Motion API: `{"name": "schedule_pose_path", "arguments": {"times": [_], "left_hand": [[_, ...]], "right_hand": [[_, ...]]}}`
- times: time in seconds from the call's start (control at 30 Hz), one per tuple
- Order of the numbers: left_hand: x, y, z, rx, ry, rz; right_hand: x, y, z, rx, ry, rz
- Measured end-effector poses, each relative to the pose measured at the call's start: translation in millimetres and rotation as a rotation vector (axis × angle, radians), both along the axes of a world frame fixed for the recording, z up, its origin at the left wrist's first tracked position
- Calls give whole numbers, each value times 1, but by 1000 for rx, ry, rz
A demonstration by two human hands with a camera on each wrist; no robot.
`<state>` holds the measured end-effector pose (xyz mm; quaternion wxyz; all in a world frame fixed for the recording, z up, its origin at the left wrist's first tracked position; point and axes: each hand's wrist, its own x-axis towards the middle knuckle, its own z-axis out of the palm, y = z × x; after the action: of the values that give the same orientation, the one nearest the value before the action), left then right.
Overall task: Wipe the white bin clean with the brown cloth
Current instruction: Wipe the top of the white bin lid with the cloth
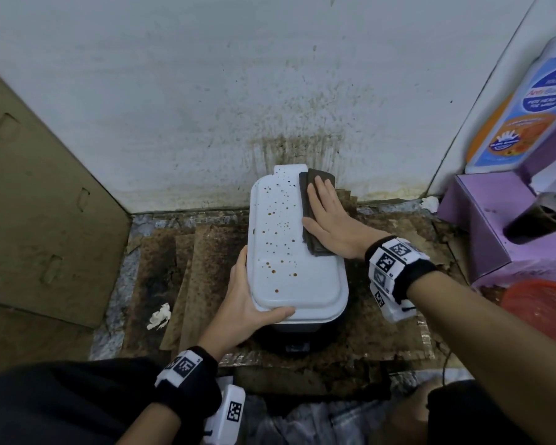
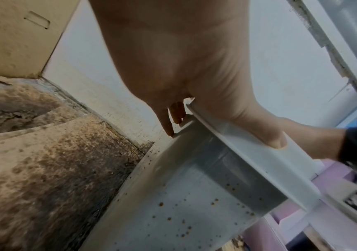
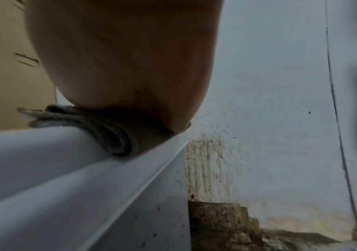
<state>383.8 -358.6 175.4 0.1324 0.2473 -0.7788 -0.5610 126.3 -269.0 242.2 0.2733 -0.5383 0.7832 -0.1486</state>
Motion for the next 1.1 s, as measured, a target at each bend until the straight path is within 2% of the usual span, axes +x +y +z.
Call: {"name": "schedule_pose_path", "arguments": {"times": [0.2,0.33,0.47,0.67,0.8,1.0,1.1], "left_hand": [[-1,2,3,-52,1,-8],[0,2,0,-29,-2,-7],[-2,1,2,-26,0,-6],[-2,7,5,-4,31,11],[-3,5,7,-21,26,13],[-4,13,7,-40,36,35],[-3,14,7,-48,53,31]], "right_hand": [[64,62,0,-22,51,17],[89,89,-4,-68,176,31],[72,76,-3,-82,232,62],[10,19,0,-4,140,55],[-17,-17,-1,-6,146,25],[-18,-11,-8,-39,126,19],[-3,5,-4,-59,56,4]]}}
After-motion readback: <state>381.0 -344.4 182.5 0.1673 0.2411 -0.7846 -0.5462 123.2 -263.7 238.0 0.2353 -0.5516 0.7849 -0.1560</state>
